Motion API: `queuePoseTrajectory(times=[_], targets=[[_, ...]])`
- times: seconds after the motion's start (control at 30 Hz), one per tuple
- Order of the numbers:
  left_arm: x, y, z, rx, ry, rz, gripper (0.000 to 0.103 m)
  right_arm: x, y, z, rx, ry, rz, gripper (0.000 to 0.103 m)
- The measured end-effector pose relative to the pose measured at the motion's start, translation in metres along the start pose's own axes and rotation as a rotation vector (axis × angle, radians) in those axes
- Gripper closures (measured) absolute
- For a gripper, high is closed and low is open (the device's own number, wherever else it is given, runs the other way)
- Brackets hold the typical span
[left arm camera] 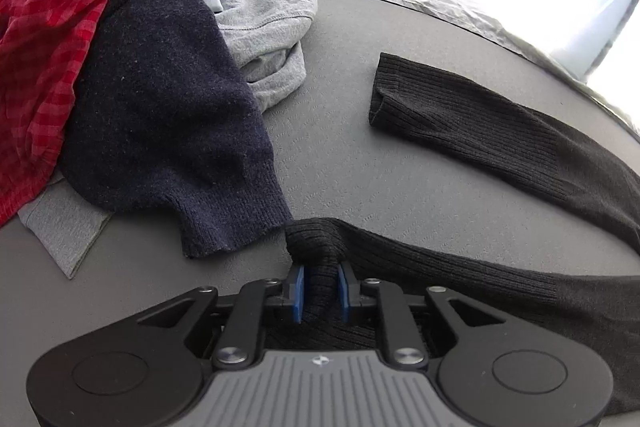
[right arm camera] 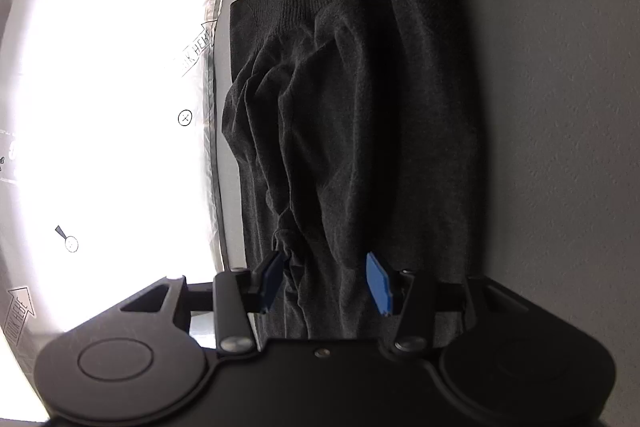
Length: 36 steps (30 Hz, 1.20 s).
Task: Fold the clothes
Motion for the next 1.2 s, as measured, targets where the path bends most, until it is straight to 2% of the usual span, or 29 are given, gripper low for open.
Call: queuePoseTrajectory(times=[0.03,0.07,0.1,0.17,0.27,0.4,0.5,0.57,0.67,0.73,0.8,0.83,0.93,1.03,1.07,1.1,1.17,1.2], targets=[[0.001,-0.001,0.001,0.005,-0.03,0.001,0.069,-0.001,-0.005,0.006,-0.033,0.034,0.035,0.055],[0.001,-0.001,0.004,0.001,-0.062,0.006,0.055,-0.002,-0.01,0.013,-0.068,0.073,0.075,0.054],[0.002,0.0,0.008,-0.008,-0.086,0.015,0.051,-0.002,-0.015,0.021,-0.103,0.11,0.118,0.054],[0.004,0.005,0.015,-0.009,-0.083,0.059,0.044,-0.003,-0.025,0.035,-0.17,0.179,0.202,0.053],[0.004,0.017,0.023,0.006,-0.058,0.131,0.039,-0.008,-0.041,0.053,-0.251,0.273,0.287,0.052],[-0.005,0.041,0.025,0.035,-0.081,0.15,0.037,-0.008,-0.075,0.066,-0.304,0.336,0.334,0.052],[-0.01,0.055,0.025,0.04,-0.085,0.176,0.037,-0.009,-0.107,0.066,-0.345,0.348,0.344,0.052],[-0.013,0.059,0.024,0.028,-0.099,0.191,0.034,-0.007,-0.141,0.058,-0.363,0.36,0.373,0.052],[-0.02,0.062,0.021,0.002,-0.145,0.196,0.028,0.006,-0.162,0.037,-0.355,0.395,0.448,0.052],[-0.025,0.06,0.019,-0.014,-0.168,0.211,0.028,0.013,-0.169,0.025,-0.354,0.429,0.523,0.064],[-0.029,0.058,0.017,-0.02,-0.185,0.235,0.028,0.02,-0.171,0.021,-0.381,0.467,0.599,0.098],[-0.03,0.057,0.017,-0.021,-0.193,0.244,0.028,0.022,-0.172,0.022,-0.397,0.485,0.628,0.099],[-0.036,0.055,0.02,-0.02,-0.211,0.249,0.028,0.021,-0.178,0.028,-0.445,0.556,0.704,0.099],[-0.045,0.053,0.023,-0.02,-0.2,0.201,0.028,0.015,-0.181,0.027,-0.44,0.559,0.705,0.097],[-0.048,0.05,0.023,-0.019,-0.201,0.177,0.028,0.014,-0.181,0.027,-0.444,0.565,0.7,0.09],[-0.052,0.046,0.023,-0.021,-0.204,0.154,0.028,0.013,-0.181,0.028,-0.453,0.58,0.694,0.075],[-0.059,0.031,0.021,-0.042,-0.196,0.121,0.028,0.009,-0.178,0.03,-0.481,0.601,0.678,0.063],[-0.063,0.022,0.019,-0.054,-0.184,0.113,0.028,0.008,-0.177,0.031,-0.49,0.6,0.678,0.063]])
Point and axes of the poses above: each gripper's, at about its wrist camera, not at the fingertips, and z roughly against the way its jaws point, x to its left, y to its underside, the point moved 4 cm from there along -z, roughly the way its jaws point, and after that the axes turned 9 degrees about y, right-handed, at the moved point
